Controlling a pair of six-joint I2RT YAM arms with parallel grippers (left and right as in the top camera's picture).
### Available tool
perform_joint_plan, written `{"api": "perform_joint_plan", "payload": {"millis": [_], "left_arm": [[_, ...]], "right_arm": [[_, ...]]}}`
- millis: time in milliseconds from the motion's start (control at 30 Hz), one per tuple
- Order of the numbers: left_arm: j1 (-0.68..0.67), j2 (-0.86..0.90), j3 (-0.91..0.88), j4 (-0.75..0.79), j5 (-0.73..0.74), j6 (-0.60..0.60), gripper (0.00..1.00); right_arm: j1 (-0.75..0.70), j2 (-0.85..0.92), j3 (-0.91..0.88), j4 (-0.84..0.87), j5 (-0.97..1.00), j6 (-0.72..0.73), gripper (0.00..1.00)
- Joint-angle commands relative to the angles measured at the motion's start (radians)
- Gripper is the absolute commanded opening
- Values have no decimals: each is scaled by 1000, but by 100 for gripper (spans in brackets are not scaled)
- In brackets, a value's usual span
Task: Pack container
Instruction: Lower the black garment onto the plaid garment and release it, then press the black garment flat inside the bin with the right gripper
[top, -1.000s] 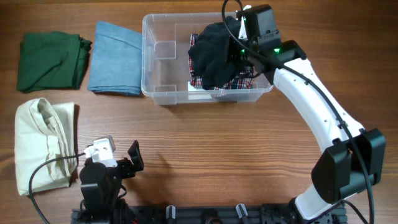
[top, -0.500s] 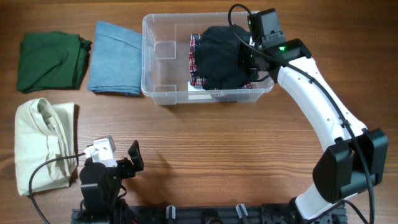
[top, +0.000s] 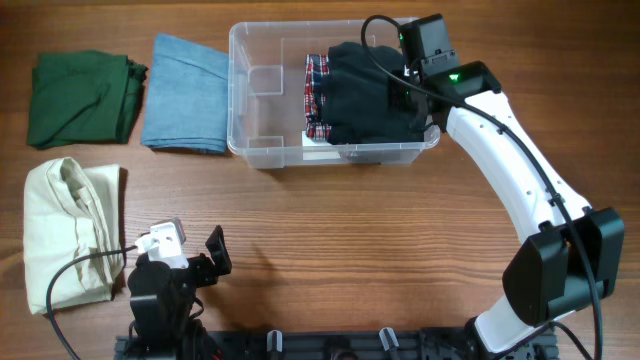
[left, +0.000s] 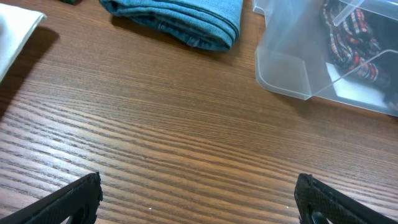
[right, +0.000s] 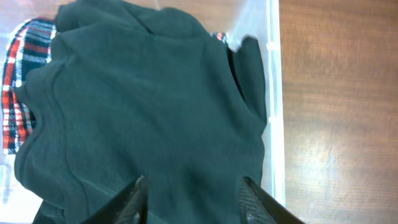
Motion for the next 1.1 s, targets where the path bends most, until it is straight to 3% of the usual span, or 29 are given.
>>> {"api": "perform_joint_plan", "payload": {"millis": [0, 100, 167, 600, 900, 967, 1067], "left_arm": [[6, -8, 0, -10, 15, -12, 100], [6, -8, 0, -10, 15, -12, 100], [6, -8, 0, -10, 15, -12, 100], [6, -8, 0, -10, 15, -12, 100], [6, -8, 0, -10, 15, -12, 100], [6, -8, 0, -10, 15, -12, 100], [6, -8, 0, -10, 15, -12, 100]], "right_arm": [[-3, 12, 31, 17, 25, -63, 28], [-3, 42, 29, 18, 22, -62, 9], [-3, 66, 29, 20, 5, -62, 4], [-3, 219, 29, 41, -21, -60, 4], [-3, 217, 35, 56, -21, -62, 5], [-2, 198, 47, 51, -21, -64, 9], [-2, 146, 89, 49, -21, -80, 36]]}}
